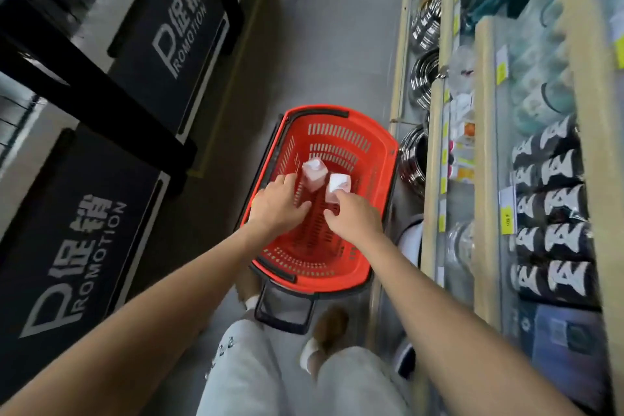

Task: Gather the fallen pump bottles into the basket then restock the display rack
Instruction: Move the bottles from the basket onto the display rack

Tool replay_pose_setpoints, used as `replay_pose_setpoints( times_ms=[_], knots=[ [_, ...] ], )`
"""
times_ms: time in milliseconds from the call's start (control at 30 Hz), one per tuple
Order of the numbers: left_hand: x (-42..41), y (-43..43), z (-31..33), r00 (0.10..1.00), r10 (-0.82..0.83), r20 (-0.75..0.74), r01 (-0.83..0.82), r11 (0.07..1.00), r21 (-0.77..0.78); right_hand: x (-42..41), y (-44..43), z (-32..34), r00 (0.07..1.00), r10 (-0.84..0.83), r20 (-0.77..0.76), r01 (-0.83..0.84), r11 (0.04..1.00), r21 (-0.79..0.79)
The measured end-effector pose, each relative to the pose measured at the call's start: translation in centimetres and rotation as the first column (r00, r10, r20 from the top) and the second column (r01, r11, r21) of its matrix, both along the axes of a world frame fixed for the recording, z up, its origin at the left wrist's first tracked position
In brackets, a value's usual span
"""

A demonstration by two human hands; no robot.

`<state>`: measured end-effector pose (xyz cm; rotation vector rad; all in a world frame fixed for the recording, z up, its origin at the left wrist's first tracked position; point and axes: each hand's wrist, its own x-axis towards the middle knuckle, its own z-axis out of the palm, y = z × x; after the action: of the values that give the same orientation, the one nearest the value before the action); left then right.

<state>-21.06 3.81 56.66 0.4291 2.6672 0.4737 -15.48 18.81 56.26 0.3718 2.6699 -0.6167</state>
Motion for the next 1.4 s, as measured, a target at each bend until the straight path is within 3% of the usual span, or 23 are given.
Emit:
replay_pose_setpoints(
  times_ms=[133,300,467,600,767,1067,1200,1400],
  knots=[
    [-0.7,3.0,-7.4,0.991,0.09,0.103,-0.097,0.993,0.065,-0.1,2.6,-6.4,0.974,-0.224,-0.029,0.221,0.973,-0.065],
    [-4.4,5.7,-20.8,0.95,0.203,0.236,-0.246,0.954,0.171,-2.9,4.8,-18.7,0.873,-0.48,-0.083,0.47,0.875,-0.113],
    [-8.3,7.5,-35.3,0.92,0.285,0.27,-0.352,0.903,0.246,-6.1,5.5,-32.9,0.772,-0.635,-0.035,0.623,0.766,-0.157],
    [-10.7,8.9,-43.7,0.9,0.332,0.284,-0.418,0.842,0.341,-7.7,6.1,-41.9,0.698,-0.716,-0.012,0.704,0.689,-0.174],
    [-13.8,9.3,-51.7,0.913,0.304,0.273,-0.389,0.85,0.354,-9.9,6.3,-50.4,0.655,-0.756,-0.019,0.728,0.637,-0.251],
    [-16.6,11.1,-56.2,0.91,0.329,0.253,-0.414,0.761,0.5,-13.2,6.1,-55.3,0.418,-0.843,-0.338,0.742,0.531,-0.409],
    [-16.7,11.2,-55.9,0.933,0.296,0.202,-0.359,0.782,0.509,-13.9,7.4,-55.3,0.483,-0.808,-0.337,0.745,0.582,-0.325],
    [-13.2,10.2,-51.3,0.938,0.244,0.244,-0.342,0.75,0.566,-11.0,7.1,-51.5,0.587,-0.767,-0.26,0.736,0.639,-0.223]
  ],
)
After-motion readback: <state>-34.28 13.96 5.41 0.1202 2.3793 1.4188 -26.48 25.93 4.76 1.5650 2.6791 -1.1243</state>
